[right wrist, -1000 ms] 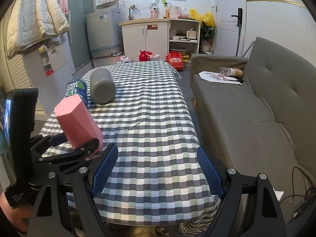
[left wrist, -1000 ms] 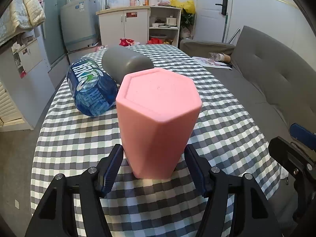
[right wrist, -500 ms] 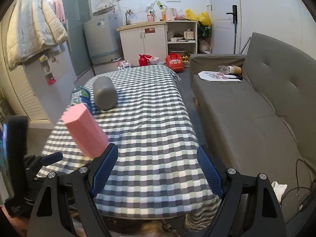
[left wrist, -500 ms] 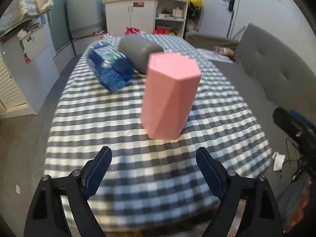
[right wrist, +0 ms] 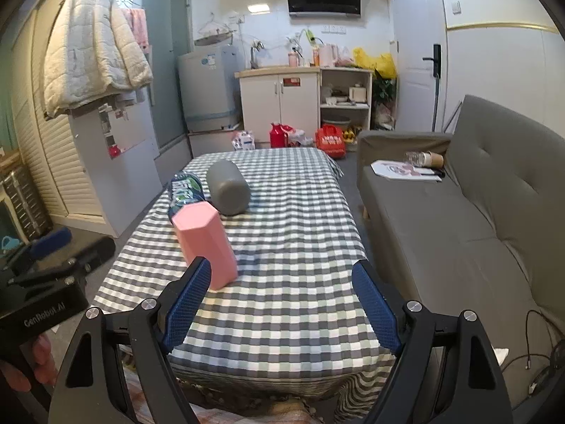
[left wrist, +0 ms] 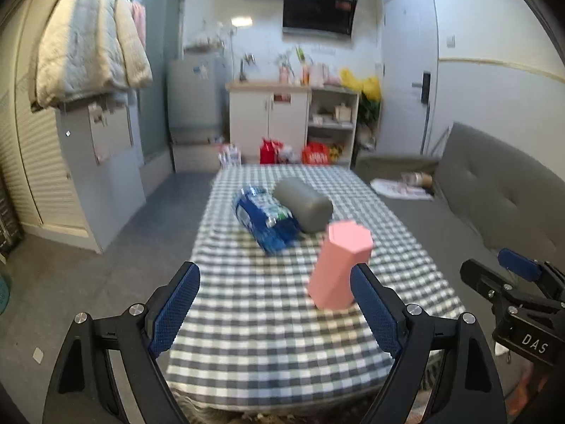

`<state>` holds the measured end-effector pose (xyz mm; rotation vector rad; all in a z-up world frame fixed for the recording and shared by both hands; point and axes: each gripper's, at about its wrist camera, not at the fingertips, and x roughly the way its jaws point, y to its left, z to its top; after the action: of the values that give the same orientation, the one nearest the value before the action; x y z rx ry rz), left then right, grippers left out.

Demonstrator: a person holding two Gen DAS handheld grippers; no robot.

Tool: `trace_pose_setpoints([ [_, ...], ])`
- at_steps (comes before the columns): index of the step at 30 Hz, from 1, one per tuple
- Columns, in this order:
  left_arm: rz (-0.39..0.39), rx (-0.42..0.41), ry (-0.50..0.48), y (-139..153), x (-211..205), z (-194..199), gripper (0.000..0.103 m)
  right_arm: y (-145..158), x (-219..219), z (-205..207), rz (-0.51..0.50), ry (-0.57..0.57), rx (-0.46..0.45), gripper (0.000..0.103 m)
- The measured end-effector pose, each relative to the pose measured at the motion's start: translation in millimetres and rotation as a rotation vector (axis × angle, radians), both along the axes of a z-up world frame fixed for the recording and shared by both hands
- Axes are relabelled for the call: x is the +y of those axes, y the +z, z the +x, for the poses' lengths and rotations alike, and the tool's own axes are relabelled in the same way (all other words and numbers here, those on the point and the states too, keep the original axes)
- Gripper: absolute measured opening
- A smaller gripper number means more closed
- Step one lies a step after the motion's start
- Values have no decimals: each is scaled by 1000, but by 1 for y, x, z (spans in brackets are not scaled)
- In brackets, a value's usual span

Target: Flip cup upside down

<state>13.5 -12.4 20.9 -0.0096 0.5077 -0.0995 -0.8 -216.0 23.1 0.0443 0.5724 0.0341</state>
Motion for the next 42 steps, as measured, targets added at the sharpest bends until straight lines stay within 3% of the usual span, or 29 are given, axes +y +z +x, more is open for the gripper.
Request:
trace_pose_setpoints([
  [6, 10, -70, 10, -2, 4, -12, 90, -3, 14, -7, -28, 12, -42, 82],
  [15, 42, -93, 11, -14, 2, -22, 91, -16, 25, -10, -65, 34, -61, 82],
  [17, 40, -90, 22, -16, 3, -23, 100, -16, 25, -11, -64, 38, -63, 82],
  [19, 30, -81, 18, -17, 5, -23, 101, -17, 26, -10, -64, 38, -57, 94],
  [24, 33, -65, 12, -20, 4, -22, 101, -18, 26, -10, -62, 38, -59, 95],
  [28, 38, -58, 20, -22, 4, -22, 103, -19, 26, -9, -64, 39, -54, 103],
  [42, 25, -44, 48, -23, 9, -20, 103, -19, 21, -9, -53, 30, -49, 103],
])
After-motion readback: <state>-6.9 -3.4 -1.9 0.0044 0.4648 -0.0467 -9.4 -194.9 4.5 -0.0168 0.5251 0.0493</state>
